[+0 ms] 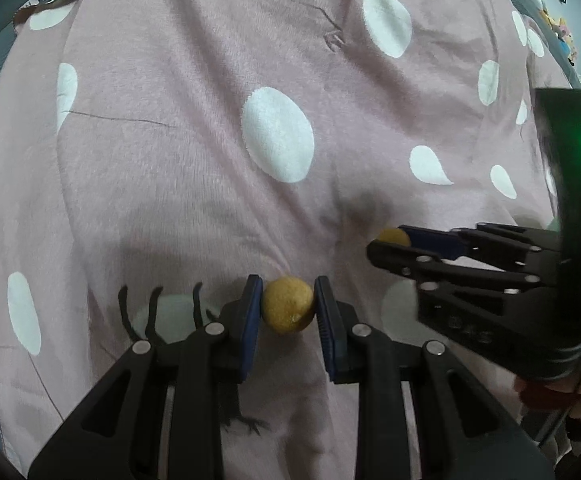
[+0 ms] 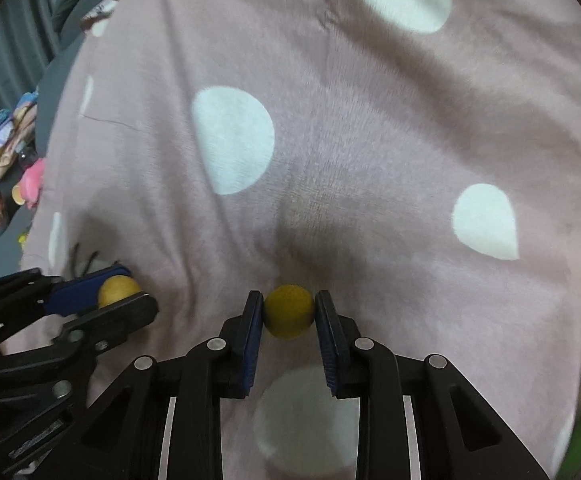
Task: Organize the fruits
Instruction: 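Grasp a small yellow fruit with the left gripper while the right gripper grasps the other, then carry both yellow fruits over the green bowl and open both grippers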
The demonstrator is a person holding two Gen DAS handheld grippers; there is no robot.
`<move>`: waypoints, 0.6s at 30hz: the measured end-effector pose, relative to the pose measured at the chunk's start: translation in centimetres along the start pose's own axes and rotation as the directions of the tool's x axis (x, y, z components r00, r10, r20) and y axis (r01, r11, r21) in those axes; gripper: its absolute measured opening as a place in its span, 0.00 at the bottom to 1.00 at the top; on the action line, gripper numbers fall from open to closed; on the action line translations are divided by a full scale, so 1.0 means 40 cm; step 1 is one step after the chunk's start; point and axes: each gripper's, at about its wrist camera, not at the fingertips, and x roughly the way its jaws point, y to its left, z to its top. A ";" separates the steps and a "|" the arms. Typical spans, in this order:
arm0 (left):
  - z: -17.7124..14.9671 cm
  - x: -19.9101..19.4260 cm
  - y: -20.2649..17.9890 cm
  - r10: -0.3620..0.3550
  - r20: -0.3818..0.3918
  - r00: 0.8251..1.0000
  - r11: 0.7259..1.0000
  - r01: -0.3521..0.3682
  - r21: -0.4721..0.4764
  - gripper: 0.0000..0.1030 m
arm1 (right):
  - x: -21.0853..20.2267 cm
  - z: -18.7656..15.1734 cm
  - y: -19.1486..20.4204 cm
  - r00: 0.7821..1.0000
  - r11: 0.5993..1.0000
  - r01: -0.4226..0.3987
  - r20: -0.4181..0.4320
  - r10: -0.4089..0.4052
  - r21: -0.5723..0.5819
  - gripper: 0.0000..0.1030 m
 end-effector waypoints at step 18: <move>-0.117 -0.138 -0.115 -0.078 0.005 0.997 0.997 0.078 0.024 0.25 | -0.243 -0.156 -0.027 0.995 0.996 -0.026 0.100 0.018 0.080 0.27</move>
